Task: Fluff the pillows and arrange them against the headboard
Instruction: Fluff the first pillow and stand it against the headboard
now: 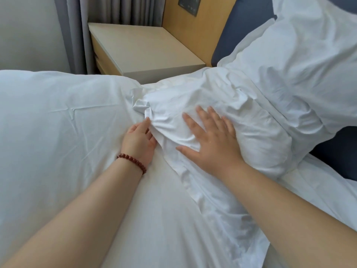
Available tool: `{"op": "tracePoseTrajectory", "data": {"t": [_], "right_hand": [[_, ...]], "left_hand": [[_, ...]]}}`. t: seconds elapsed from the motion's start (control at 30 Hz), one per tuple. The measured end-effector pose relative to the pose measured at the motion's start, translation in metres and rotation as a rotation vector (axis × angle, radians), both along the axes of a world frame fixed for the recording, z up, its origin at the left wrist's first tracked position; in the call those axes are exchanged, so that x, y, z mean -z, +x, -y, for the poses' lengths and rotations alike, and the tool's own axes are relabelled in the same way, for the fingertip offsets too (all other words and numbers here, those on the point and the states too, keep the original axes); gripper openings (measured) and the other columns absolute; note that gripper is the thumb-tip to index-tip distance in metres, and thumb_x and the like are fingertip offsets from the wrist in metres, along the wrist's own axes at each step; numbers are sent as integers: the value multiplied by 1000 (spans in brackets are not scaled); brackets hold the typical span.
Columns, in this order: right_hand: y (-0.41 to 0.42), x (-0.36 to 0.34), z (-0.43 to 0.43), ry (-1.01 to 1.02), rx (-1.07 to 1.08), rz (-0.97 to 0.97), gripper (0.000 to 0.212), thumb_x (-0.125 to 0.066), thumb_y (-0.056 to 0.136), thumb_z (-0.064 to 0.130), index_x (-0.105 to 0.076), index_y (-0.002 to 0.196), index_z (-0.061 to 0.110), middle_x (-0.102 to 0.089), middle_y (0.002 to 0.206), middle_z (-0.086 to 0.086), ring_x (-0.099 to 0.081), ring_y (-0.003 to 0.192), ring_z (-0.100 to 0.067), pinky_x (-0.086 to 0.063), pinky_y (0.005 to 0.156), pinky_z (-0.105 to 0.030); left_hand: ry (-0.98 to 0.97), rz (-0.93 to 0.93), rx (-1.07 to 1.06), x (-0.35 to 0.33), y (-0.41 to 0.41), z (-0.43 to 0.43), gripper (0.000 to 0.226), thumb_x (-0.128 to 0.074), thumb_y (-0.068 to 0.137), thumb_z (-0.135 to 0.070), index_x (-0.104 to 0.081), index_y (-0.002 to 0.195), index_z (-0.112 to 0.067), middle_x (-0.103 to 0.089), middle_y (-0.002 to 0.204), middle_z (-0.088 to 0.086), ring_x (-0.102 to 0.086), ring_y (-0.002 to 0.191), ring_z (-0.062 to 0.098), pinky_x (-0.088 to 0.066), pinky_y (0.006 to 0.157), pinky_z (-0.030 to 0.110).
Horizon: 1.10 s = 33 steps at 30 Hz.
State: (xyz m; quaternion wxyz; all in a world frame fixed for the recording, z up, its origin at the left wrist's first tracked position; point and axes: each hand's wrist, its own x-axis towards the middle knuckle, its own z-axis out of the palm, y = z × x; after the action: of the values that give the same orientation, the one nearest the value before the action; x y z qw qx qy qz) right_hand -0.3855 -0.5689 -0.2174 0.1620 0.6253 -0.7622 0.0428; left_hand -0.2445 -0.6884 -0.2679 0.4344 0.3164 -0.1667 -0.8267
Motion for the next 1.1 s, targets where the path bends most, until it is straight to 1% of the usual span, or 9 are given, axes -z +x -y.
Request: {"op": "tracePoseTrajectory", "data": {"t": [0.13,0.23,0.3,0.43,0.73,0.83,0.97,1.03,1.1], "right_hand": [[1,-6,42,80,-3,-25,78,-26,83,79,-9,152,48,-2,166,6,1,152,-17,4,120,-46],[-10,4,45,78,25,-13,77,-24,84,78,-6,152,48,-1,165,7,3,152,-15,10,119,-43],[-16,8,40,52,38,26,77,-24,85,78,-6,153,46,0,165,7,3,152,-13,10,120,-40],[-17,14,38,36,44,61,74,-21,88,75,-5,154,44,1,165,7,4,152,-12,7,122,-40],[-8,26,39,1,34,74,73,-22,90,72,-11,155,40,-3,165,7,-2,152,-12,0,122,-41],[-11,22,37,4,26,106,73,-22,90,72,-9,154,42,-1,165,8,1,152,-11,3,122,-39],[-16,16,34,-23,59,232,80,-16,86,79,-8,155,40,7,165,7,11,150,-7,10,119,-28],[-18,12,37,-12,59,291,84,-8,82,83,-9,155,41,8,165,8,13,149,-5,10,118,-25],[-18,5,41,-7,54,320,85,-5,80,85,-13,154,43,3,165,11,9,150,-4,5,120,-27]], "left_hand": [[15,-77,56,2,5,17,24,-57,96,-19,-62,115,-4,-72,112,12,-69,104,23,-55,92,37],[42,65,-61,6,8,28,13,-61,92,-3,-65,105,-3,-71,107,13,-71,93,20,-57,85,29],[33,167,-190,6,11,27,11,-62,91,-1,-66,100,-5,-71,95,10,-70,84,15,-57,75,23],[33,198,-290,7,17,22,20,-62,90,1,-64,110,-4,-69,91,8,-70,81,14,-58,80,26],[-24,149,-40,4,16,42,26,-71,86,-17,-68,109,-5,-73,106,9,-70,100,19,-56,89,35],[-59,194,-118,2,14,46,14,-68,89,-12,-70,101,-5,-73,92,6,-69,85,15,-58,76,28],[-292,494,-429,-3,19,36,7,-69,84,-26,-71,79,-21,-68,69,-5,-64,67,9,-56,75,33],[-495,613,-517,-13,21,44,7,-65,86,-30,-68,79,-28,-70,76,-6,-67,76,11,-56,82,35],[-798,695,-475,-30,16,55,10,-60,90,-30,-68,94,-24,-69,97,-2,-65,92,11,-53,89,33]]}}
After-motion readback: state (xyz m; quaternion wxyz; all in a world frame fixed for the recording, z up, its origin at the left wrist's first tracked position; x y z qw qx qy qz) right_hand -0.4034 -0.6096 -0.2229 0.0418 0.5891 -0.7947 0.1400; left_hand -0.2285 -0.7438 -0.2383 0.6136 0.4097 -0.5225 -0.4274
